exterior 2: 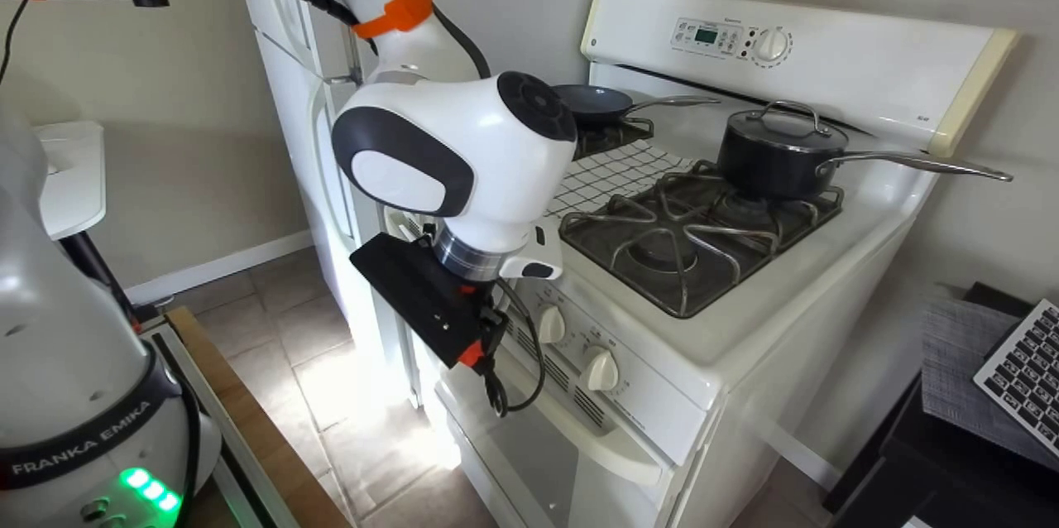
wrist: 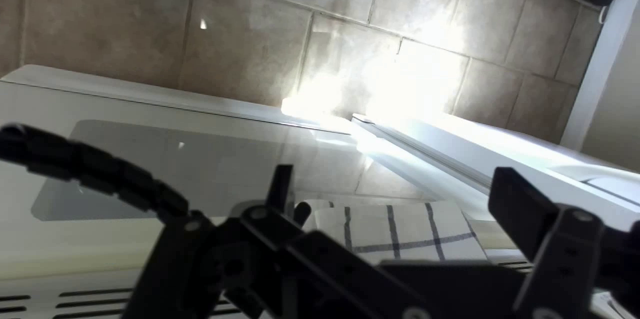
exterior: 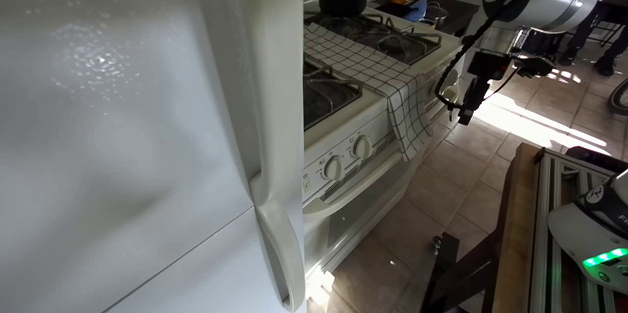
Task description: Fold the towel two times over.
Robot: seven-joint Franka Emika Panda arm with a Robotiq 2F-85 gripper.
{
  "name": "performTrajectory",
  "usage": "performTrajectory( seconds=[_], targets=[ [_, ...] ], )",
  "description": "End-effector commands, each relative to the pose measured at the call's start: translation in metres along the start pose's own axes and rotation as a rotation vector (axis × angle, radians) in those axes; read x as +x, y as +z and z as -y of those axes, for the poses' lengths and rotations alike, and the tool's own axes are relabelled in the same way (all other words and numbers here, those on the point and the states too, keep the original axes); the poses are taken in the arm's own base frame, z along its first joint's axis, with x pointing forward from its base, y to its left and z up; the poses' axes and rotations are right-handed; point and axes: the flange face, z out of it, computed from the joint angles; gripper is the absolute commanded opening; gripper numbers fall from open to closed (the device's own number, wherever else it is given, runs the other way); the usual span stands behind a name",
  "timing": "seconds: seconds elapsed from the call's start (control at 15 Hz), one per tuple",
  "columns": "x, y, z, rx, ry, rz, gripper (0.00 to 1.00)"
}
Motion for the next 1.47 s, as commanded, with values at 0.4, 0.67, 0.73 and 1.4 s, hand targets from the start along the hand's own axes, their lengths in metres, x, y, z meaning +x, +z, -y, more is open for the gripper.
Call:
performTrajectory(
  seconds=[0.4,0.67,0.73,1.4],
  targets=[
    [0.030,0.016,-0.022,0.052,-0.127,-0.124,1.00],
    [0.030,0.027,-0.032,0.068,-0.154,-0.148,1.00],
    [0.029,0.029,-0.034,0.071,-0.160,-0.149,1.00],
    [0.023,0.038,-0.042,0.055,-0.140,-0.142,0.97]
  ],
)
